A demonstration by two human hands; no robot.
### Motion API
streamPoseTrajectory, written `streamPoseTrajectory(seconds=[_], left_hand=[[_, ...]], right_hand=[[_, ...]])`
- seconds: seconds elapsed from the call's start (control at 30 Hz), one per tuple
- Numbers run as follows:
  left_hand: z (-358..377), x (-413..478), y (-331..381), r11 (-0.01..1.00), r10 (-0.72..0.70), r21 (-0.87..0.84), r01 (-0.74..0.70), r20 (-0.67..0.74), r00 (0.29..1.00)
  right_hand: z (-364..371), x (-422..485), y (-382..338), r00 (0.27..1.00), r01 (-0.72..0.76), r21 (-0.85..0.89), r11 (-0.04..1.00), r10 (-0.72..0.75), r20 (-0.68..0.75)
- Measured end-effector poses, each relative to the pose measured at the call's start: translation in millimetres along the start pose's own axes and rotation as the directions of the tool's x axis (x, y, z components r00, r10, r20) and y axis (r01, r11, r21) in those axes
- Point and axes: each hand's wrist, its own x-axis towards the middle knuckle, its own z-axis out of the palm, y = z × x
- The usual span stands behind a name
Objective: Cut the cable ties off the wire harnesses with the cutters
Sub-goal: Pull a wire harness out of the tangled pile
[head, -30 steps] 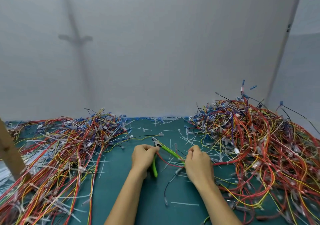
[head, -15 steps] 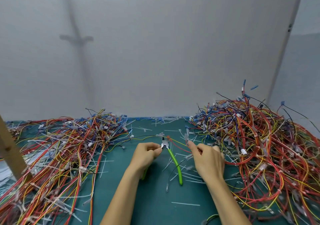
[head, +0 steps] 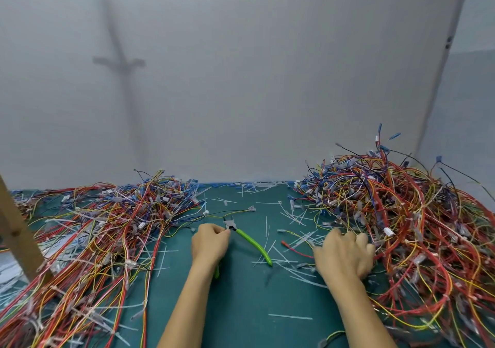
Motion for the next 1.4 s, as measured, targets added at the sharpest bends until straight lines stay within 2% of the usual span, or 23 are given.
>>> streamPoseTrajectory(seconds=[0.1, 0.17, 0.27, 0.33, 0.4, 0.47, 0.57, 0.77, 0.83, 0.9, 0.97, 1.03, 1.1, 1.17, 1.2, 1.3, 1.4], left_hand=[[2, 0, -3, 0.998, -0.022, 0.059, 0.022, 0.0, 1.0], [3, 0, -4, 0.996, -0.034, 0.08, 0.034, -0.009, 0.999], [2, -1, -5, 0.996, -0.032, 0.087, 0.035, -0.03, 0.999], [-1, 0, -6, 0.993, -0.034, 0.109, 0.04, -0.059, 0.998], [-4, 1, -9, 0.992, -0.03, 0.122, 0.04, -0.082, 0.996], [-5, 2, -9, 0.992, -0.032, 0.117, 0.043, -0.092, 0.995], [-4, 0, -9, 0.992, -0.036, 0.12, 0.046, -0.087, 0.996], [-3, -2, -7, 0.991, -0.045, 0.125, 0.056, -0.084, 0.995], [-2, -4, -7, 0.991, -0.044, 0.126, 0.055, -0.09, 0.995], [-1, -4, -7, 0.99, -0.04, 0.128, 0.052, -0.096, 0.995], [0, -5, -7, 0.99, -0.037, 0.13, 0.049, -0.098, 0.995], [-1, -5, -7, 0.988, -0.041, 0.142, 0.056, -0.104, 0.994], [-4, -4, -9, 0.984, -0.03, 0.17, 0.05, -0.118, 0.993], [-8, -2, -11, 0.984, -0.011, 0.177, 0.036, -0.137, 0.99], [-10, -1, -11, 0.985, -0.008, 0.17, 0.033, -0.146, 0.989], [-11, 1, -12, 0.99, 0.003, 0.137, 0.021, -0.171, 0.985], [-9, -1, -9, 0.993, 0.028, 0.118, -0.004, -0.203, 0.979]], right_hand=[[-5, -3, 2, 0.999, 0.025, -0.069, 0.997, -0.022, 0.037], [-6, -5, -3, 0.985, 0.146, -0.067, 0.987, -0.139, 0.106], [-12, -12, -20, 0.899, 0.337, 0.119, 0.934, -0.357, 0.255], [-17, -15, -30, 0.845, 0.405, 0.202, 0.892, -0.45, 0.29], [-19, -17, -32, 0.855, 0.426, 0.126, 0.896, -0.444, 0.268], [-22, -18, -30, 0.9, 0.369, 0.032, 0.929, -0.366, 0.235], [-25, -16, -25, 0.911, 0.288, 0.108, 0.952, -0.307, 0.277], [-34, -19, -24, 0.891, 0.304, 0.226, 0.926, -0.36, 0.276], [-32, -20, -28, 0.91, 0.324, 0.251, 0.912, -0.373, 0.181], [-27, -24, -41, 0.927, 0.343, 0.459, 0.82, -0.373, -0.028], [-18, -35, -61, 0.943, 0.283, 0.785, 0.552, -0.307, -0.124], [-4, -47, -79, 0.971, 0.1, 0.964, 0.248, -0.235, -0.041], [14, -51, -87, 0.975, -0.028, 0.996, 0.089, -0.216, 0.047], [25, -46, -83, 0.969, -0.1, 0.994, 0.037, -0.223, 0.106], [27, -40, -78, 0.967, -0.102, 0.994, 0.048, -0.229, 0.111], [29, -18, -54, 0.973, -0.027, 0.985, 0.169, -0.221, 0.065], [28, 3, -27, 0.98, 0.049, 0.969, 0.242, -0.199, 0.001]])
